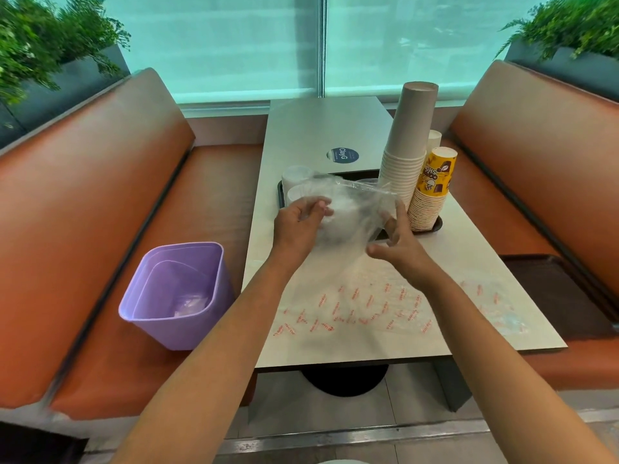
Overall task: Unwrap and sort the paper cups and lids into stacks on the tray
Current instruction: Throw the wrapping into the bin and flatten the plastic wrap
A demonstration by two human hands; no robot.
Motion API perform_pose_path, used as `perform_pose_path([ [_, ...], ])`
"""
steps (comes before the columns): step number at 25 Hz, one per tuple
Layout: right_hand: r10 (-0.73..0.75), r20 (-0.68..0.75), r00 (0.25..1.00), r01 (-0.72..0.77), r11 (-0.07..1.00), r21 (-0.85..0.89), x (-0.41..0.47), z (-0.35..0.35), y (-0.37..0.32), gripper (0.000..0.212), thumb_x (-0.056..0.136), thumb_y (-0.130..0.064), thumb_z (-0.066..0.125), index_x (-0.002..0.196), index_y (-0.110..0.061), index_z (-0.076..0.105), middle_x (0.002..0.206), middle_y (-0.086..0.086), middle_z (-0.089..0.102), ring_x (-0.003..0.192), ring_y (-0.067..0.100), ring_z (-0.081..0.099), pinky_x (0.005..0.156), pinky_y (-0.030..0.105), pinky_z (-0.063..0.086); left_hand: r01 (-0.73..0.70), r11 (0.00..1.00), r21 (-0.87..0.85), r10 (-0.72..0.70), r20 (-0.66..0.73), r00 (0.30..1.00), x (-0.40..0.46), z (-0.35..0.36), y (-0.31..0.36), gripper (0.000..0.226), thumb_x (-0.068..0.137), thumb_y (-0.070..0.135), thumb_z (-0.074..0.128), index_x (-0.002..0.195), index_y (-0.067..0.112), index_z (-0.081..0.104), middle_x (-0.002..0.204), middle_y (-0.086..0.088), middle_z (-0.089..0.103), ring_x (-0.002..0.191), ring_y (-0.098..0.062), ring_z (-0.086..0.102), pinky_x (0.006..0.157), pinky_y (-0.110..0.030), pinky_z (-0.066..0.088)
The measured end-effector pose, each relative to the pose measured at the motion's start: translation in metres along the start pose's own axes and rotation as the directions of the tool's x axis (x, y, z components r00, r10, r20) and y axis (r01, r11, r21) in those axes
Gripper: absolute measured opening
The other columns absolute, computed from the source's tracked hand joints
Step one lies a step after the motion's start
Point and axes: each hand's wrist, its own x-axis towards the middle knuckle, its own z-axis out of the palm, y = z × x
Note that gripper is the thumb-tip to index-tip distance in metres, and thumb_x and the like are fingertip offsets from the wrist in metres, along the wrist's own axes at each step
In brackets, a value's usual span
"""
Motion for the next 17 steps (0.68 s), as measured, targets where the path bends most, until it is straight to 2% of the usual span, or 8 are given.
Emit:
perform_pose_path([
  [1,0.018,-0.046,0.999,-0.017,1.0,0.007,0.003,0.001,-0.003,0.132,0.056,-0.038,0.08,0.15,-0.027,-0.012,0.158,0.002,0.018,0.142,0.021,0.024,0.114,0.045,0.028,0.007,1.0,0.003,-0.007,0.032,0.999,0.001,0.002,0.005,0.013,0.095,0.006,0.052,0.094,0.01,0.064,0.079,0.004,0.064,0.062,0.007,0.061,0.058,-0.01,0.045],
  [3,-0.007,-0.084,0.996,0.016,0.993,0.116,0.01,-0.005,-0.009,0.106,0.066,-0.02,0.079,0.149,-0.016,0.015,0.145,0.011,0.043,0.133,0.029,0.04,0.106,0.044,0.04,-0.001,1.0,0.021,-0.001,0.116,0.993,0.0,0.004,0.014,0.015,0.095,0.005,0.051,0.101,0.003,0.064,0.082,0.003,0.064,0.062,0.006,0.06,0.057,-0.008,0.044],
  [6,-0.124,-0.116,0.986,0.152,0.945,0.29,0.01,-0.018,-0.02,0.061,0.062,-0.03,0.086,0.113,-0.01,0.058,0.101,0.001,0.071,0.099,0.02,0.066,0.084,0.032,0.053,-0.04,0.999,0.019,0.036,0.158,0.987,0.002,0.003,0.025,0.02,0.094,0.003,0.052,0.109,0.007,0.063,0.093,0.005,0.063,0.074,0.0,0.057,0.059,-0.006,0.044],
  [9,-0.263,-0.2,0.944,0.314,0.903,0.293,0.003,-0.025,-0.029,0.018,0.07,-0.021,0.08,0.082,-0.018,0.067,0.078,-0.009,0.07,0.078,0.007,0.065,0.076,0.023,0.054,-0.048,0.998,-0.033,0.053,0.173,0.983,0.005,-0.007,0.029,0.021,0.091,0.001,0.056,0.099,0.017,0.067,0.088,0.02,0.068,0.082,0.001,0.061,0.073,-0.009,0.046],
  [11,-0.292,-0.181,0.939,0.327,0.922,0.208,-0.007,-0.028,-0.03,0.018,0.074,0.004,0.069,0.078,-0.014,0.067,0.075,-0.008,0.069,0.076,0.007,0.065,0.073,0.021,0.053,-0.024,1.0,-0.001,0.023,0.227,0.974,-0.001,-0.017,0.025,0.02,0.088,0.004,0.061,0.096,0.02,0.069,0.092,0.021,0.069,0.091,0.004,0.062,0.084,-0.013,0.046],
  [13,-0.226,-0.056,0.973,0.23,0.968,0.1,-0.023,-0.03,-0.027,0.021,0.067,0.004,0.063,0.074,-0.015,0.068,0.073,-0.01,0.069,0.074,0.005,0.064,0.069,0.018,0.052,0.015,0.996,0.086,-0.045,0.36,0.932,-0.014,-0.025,0.015,0.027,0.086,0.006,0.063,0.11,0.018,0.065,0.103,0.012,0.067,0.095,0.006,0.062,0.085,-0.012,0.046],
  [15,-0.033,0.152,0.988,0.042,0.997,-0.057,-0.037,-0.032,-0.013,0.021,0.07,0.006,0.06,0.079,-0.012,0.067,0.081,-0.012,0.071,0.083,0.007,0.064,0.069,0.017,0.051,0.079,0.985,0.155,-0.146,0.49,0.859,-0.031,-0.032,-0.005,0.038,0.082,0.0,0.066,0.117,0.014,0.06,0.109,0.007,0.065,0.091,0.007,0.062,0.08,-0.01,0.048],
  [17,0.223,0.325,0.919,-0.127,0.948,-0.293,-0.048,-0.03,0.004,0.029,0.073,0.006,0.055,0.089,-0.015,0.069,0.098,-0.007,0.071,0.097,0.015,0.061,0.077,0.022,0.05,0.052,0.958,0.281,-0.206,0.555,0.806,-0.05,-0.036,-0.036,0.039,0.078,-0.004,0.071,0.111,0.017,0.064,0.109,0.006,0.065,0.086,0.009,0.062,0.078,-0.01,0.048],
])
